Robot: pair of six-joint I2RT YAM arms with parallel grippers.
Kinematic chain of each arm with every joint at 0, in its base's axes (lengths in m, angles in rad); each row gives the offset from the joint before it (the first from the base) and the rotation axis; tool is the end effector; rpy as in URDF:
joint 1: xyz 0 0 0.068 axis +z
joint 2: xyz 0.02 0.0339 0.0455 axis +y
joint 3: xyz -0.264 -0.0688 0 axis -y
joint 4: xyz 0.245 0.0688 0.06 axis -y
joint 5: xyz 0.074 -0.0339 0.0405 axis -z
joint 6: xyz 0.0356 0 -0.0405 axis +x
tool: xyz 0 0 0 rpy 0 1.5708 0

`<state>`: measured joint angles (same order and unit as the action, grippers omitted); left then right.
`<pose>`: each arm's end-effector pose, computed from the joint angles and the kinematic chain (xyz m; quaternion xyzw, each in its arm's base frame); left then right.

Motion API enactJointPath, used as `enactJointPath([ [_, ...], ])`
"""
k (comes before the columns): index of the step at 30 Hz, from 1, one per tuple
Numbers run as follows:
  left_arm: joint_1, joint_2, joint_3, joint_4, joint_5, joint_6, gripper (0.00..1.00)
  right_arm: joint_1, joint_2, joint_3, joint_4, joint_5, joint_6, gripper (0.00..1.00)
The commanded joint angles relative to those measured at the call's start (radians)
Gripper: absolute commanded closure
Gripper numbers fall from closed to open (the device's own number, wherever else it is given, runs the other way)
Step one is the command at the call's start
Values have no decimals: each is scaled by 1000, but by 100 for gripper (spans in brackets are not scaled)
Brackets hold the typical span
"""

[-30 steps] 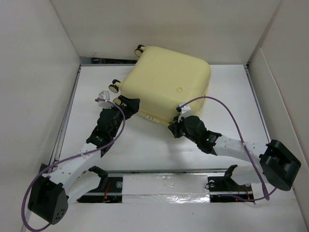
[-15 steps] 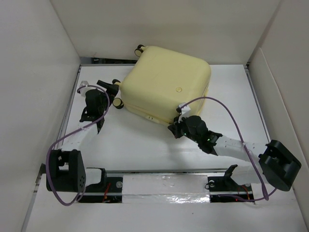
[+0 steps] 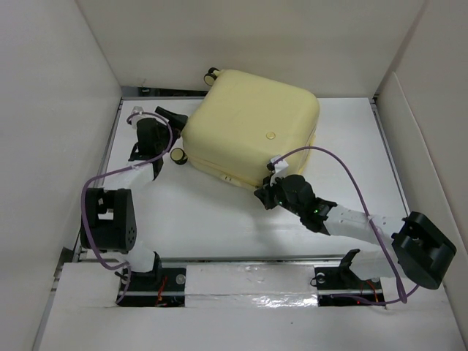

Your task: Pack the luggage

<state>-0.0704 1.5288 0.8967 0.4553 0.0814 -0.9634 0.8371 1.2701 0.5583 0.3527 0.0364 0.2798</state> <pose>0.3487 -0.0275 0.2617 -0.3073 0.7023 -0.3441 0.5422 0.1812 0.1990 0.2125 -0.2161 0.7930 0.2890 0.4908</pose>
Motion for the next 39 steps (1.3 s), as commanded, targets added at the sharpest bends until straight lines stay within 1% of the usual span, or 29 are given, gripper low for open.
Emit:
enactJointPath([
  [1,1,45,74,36,35,-6,8,8,-8,17,132,-127,39,100],
  [5,1,94,116,58,41,-23,14,8,0,12,131,-141,44,100],
  [6,1,102,119,65,43,-27,21,8,2,11,131,-141,47,100],
  [8,1,125,133,83,47,-31,27,8,9,3,134,-141,50,100],
  [9,1,134,139,83,49,-32,37,8,9,0,135,-141,53,100],
  [11,1,165,160,86,58,-41,45,8,14,-1,137,-141,56,100],
  [13,1,194,172,97,69,-47,58,8,17,-1,138,-141,59,100],
  [14,1,203,182,108,83,-51,67,8,15,-1,138,-139,59,100],
  [15,1,211,185,115,90,-54,90,8,15,-3,138,-136,58,100],
  [16,1,223,188,123,96,-52,100,8,14,-6,140,-132,58,100],
  [19,1,200,163,146,78,-32,100,-3,-6,-17,143,-124,58,100],
  [21,1,168,99,169,34,-9,100,-27,-21,-23,141,-141,58,100],
  [22,1,128,64,196,26,-8,100,-50,-38,-27,141,-147,56,100],
  [23,1,105,-20,263,17,-11,100,-64,-44,-28,138,-164,55,100],
  [24,-9,85,-62,299,18,-17,100,-75,-54,-28,135,-170,49,100],
  [26,-75,33,-178,399,26,-14,100,-98,-66,-21,131,-191,41,100],
  [28,-149,-17,-226,405,-15,26,100,-113,-71,-11,121,-197,32,100],
  [29,-214,-38,-281,419,-38,34,100,-113,-72,5,100,-199,26,100],
  [30,-239,-54,-312,434,-70,41,100,-113,-72,14,86,-193,12,100],
  [32,-282,-120,-399,460,-72,46,100,-122,-77,46,39,-182,-2,100],
  [35,-344,-223,-485,442,-65,61,100,-122,-78,75,11,-174,-22,100],
  [36,-406,-249,-499,418,-72,68,100,-112,-65,98,9,-188,-24,100],
  [37,-439,-307,-513,399,-109,80,100,-96,-52,112,8,-196,-24,100],
  [38,-507,-335,-537,372,-123,84,100,-49,-17,139,8,-201,-22,100],
  [39,-508,-358,-545,359,-133,87,100,-49,4,155,8,-199,-21,100],
])
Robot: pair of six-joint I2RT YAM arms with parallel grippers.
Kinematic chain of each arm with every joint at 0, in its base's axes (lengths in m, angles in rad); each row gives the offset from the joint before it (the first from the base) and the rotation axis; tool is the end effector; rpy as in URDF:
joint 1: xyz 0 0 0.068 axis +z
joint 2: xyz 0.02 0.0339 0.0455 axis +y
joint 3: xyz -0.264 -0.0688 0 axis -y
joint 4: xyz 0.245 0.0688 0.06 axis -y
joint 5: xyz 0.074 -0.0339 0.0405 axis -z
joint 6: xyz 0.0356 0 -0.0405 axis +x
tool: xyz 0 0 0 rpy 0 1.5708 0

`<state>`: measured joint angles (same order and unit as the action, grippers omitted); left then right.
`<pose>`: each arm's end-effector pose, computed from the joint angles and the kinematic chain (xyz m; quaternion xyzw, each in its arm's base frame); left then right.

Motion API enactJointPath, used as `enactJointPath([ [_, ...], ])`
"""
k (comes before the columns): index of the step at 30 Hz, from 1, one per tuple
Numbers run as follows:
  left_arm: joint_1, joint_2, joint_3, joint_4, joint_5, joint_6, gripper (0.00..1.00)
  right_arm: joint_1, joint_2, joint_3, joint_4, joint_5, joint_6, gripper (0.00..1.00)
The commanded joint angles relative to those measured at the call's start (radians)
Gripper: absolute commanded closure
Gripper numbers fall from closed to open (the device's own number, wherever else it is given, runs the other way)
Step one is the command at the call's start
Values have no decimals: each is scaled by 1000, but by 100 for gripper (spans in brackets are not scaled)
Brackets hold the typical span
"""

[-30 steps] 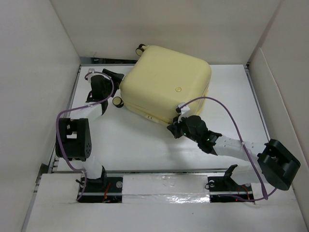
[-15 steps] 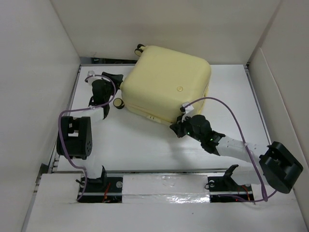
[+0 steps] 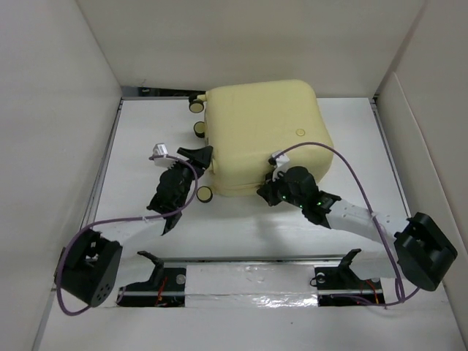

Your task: Pack the luggage

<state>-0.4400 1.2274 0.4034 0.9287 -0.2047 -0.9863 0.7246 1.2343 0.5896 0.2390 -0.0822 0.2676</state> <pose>0.2291 -0.0999 0.2344 -0.2527 0.6205 -0.4319 0.6038 0.1967 0.1780 0.2202 -0.2110 0.8076 0.2918 0.4671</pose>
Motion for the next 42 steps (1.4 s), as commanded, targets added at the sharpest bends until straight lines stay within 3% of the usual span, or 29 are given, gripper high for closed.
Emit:
enactJointPath([
  [1,-202,-99,-58,-126,151,112,100,129,66,139,123,-79,-8,100],
  [4,-293,-167,-48,-195,174,126,100,258,173,197,137,-65,-4,100],
  [8,-315,-226,3,-316,304,150,100,325,234,205,198,-68,13,100],
  [11,-328,-226,69,-447,431,187,100,334,212,162,249,-105,18,100],
  [13,-351,-227,71,-452,501,173,100,334,191,135,273,-85,27,100],
  [18,-503,-154,141,-430,467,161,100,297,166,-5,497,-45,56,100],
  [20,-542,-94,204,-426,453,164,100,271,134,-43,503,-54,87,100],
  [23,-608,-33,267,-413,430,169,100,216,-14,-123,436,-24,91,100],
  [29,-690,128,363,-354,469,158,100,23,-354,-190,55,24,51,100],
  [30,-706,144,382,-358,449,164,95,-3,-395,-203,33,21,55,100],
  [32,-726,184,437,-398,423,205,66,-51,-502,-238,-4,22,62,100],
  [34,-726,182,459,-424,383,241,42,-114,-561,-255,-61,28,77,100],
  [35,-726,175,468,-441,372,251,35,-131,-588,-261,-81,29,85,100],
  [37,-704,138,486,-490,338,281,23,-166,-656,-287,-90,16,99,100],
  [42,-620,-24,500,-707,93,403,18,-192,-684,-307,-84,24,107,100],
])
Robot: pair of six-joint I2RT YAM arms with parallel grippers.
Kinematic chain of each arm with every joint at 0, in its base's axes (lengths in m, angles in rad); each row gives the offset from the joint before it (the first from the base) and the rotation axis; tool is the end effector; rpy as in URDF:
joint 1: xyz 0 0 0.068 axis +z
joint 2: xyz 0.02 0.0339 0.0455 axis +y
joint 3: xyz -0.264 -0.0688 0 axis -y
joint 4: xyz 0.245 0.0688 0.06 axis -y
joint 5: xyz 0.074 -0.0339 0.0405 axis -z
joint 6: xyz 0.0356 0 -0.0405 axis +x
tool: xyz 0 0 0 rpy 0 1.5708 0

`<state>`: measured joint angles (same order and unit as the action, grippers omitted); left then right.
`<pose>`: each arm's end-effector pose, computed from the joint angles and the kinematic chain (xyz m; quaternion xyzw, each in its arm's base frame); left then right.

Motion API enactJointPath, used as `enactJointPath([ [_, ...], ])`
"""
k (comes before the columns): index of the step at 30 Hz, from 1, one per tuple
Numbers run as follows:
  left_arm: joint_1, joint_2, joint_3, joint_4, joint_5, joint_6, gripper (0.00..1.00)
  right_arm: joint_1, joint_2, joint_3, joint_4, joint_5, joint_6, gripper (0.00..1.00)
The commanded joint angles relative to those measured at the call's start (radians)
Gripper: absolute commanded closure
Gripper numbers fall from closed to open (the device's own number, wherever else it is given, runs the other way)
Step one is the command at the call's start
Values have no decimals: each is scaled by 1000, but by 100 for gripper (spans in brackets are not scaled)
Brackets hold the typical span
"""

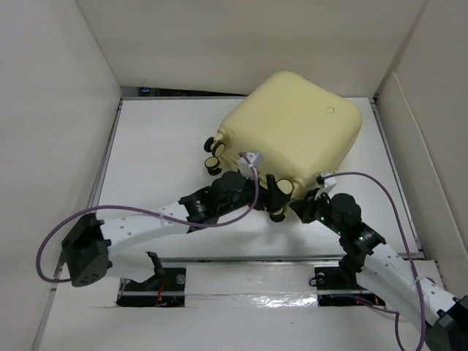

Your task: Pack the luggage

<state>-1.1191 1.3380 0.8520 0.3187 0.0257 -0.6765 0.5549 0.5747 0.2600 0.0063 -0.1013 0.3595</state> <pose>0.1353 -0.2809 0.2907 0.1757 0.7432 -0.5109 0.3947 0.1292 0.0843 0.2050 -0.1084 0.7995 0.2968 0.5108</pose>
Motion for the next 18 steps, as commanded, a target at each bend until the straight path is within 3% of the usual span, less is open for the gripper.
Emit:
enactJointPath([
  [1,120,-185,48,-130,-165,100,18,-32,-12,24,155,43,13,100],
  [8,470,-295,10,-386,-242,147,17,-81,36,56,161,23,-25,100],
  [11,495,-272,30,-401,-306,173,17,-95,42,53,185,-41,-28,100],
  [18,571,-77,289,-616,-251,397,15,-104,50,61,212,-100,-48,100],
])
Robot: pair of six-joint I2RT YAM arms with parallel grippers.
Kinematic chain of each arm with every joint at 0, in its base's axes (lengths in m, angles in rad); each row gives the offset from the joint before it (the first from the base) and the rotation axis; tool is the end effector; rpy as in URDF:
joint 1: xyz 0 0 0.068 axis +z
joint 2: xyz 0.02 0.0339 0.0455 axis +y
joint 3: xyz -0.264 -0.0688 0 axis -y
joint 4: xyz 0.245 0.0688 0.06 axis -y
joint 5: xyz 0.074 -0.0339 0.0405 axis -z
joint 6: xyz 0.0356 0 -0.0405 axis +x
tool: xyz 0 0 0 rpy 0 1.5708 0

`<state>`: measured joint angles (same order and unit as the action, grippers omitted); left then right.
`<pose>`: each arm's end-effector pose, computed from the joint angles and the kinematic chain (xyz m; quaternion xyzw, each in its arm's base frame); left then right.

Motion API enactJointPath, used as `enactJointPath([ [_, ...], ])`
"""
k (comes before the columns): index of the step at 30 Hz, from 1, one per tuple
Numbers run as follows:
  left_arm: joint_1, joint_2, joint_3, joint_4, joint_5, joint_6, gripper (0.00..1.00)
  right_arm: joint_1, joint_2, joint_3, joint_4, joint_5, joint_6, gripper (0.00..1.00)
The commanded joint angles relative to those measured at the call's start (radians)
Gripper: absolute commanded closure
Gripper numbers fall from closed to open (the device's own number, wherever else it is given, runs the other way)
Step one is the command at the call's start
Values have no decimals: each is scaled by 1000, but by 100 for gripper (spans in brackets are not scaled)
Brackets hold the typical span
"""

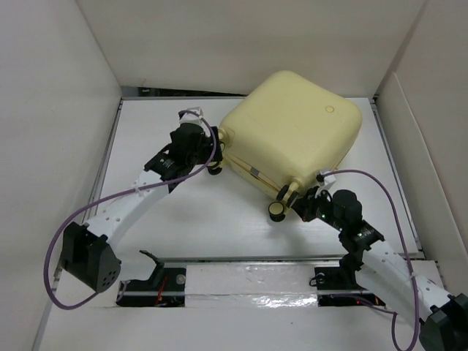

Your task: Pack the luggage

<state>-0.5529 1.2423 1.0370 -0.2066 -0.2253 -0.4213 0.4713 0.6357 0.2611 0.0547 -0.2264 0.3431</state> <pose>0.2480 -0.1437 0.3287 -0.0067 0.8337 -0.1715 0.5248 0.1396 0.0801 0.2023 -0.1176 0.7996 0.3145 0.4979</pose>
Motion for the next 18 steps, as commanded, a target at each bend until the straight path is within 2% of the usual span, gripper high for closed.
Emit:
enactJointPath([
  [1,5,60,129,-115,-17,165,15,-20,-25,55,163,15,-33,100],
  [4,14,106,163,-88,-48,272,14,-20,-65,41,154,7,-36,100],
  [9,50,204,204,-43,92,378,15,-20,-105,38,123,2,-41,100],
  [14,50,301,279,-36,125,417,23,-30,-99,41,132,-17,-38,100],
  [16,50,310,296,-7,190,417,25,-30,-93,38,137,-21,-38,100],
  [18,50,336,326,-5,219,417,31,-30,-88,36,140,-19,-39,100],
])
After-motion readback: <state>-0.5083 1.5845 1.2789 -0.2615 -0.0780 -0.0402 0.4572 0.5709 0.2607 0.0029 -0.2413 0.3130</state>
